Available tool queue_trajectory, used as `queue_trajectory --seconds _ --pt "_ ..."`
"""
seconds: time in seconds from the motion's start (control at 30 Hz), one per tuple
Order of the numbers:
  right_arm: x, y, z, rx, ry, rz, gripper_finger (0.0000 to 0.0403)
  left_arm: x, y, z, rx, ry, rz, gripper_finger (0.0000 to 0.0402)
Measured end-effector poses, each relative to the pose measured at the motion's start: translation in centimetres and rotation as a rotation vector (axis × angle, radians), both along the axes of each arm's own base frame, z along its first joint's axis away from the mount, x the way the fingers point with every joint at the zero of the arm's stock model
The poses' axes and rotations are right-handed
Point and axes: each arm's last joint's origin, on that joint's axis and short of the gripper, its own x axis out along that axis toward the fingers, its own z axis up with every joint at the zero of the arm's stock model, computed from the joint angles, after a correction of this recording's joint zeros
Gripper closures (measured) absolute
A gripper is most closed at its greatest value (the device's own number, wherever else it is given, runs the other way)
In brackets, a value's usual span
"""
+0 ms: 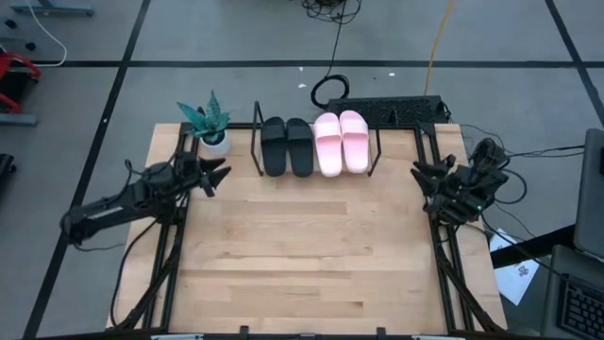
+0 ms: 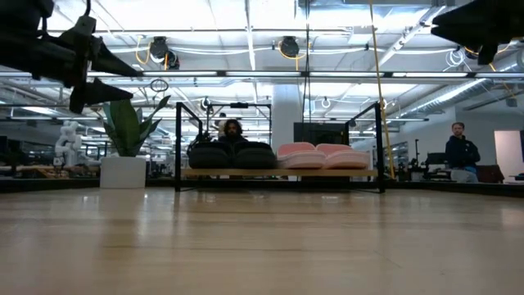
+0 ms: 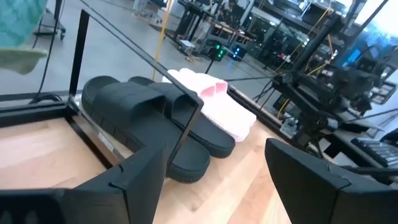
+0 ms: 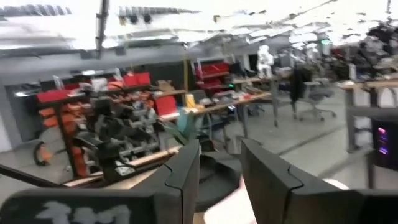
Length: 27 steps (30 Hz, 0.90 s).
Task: Pick and place slides into the shelf
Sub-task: Return to Home Position
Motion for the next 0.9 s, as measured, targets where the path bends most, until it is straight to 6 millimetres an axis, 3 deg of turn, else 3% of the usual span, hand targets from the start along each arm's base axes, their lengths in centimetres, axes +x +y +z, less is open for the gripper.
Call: queue_trajectory --seconds 0.37,0.5,0.63,0.9 --pt "-1.0 -1.4 0.1 0.040 0.200 -0.129 0.0293 0.8 1.2 -0.2 0.001 0.053 0.012 0.0128" --pt "-1.4 -1.9 0.6 0.047 0.166 -0.077 0.0293 1.3 1.7 0.0 0.005 0.030 -0.020 0.0128" --pt "-1.0 -0.9 0.3 -0.012 0.214 0.004 0.0293 1.7 2.1 0.0 -0.005 0.024 -0.024 0.0128" --pt "-1.2 -0.9 1.6 0.006 0.114 0.104 0.0293 1.5 2.1 0.1 -0.017 0.009 -0.018 0.0128"
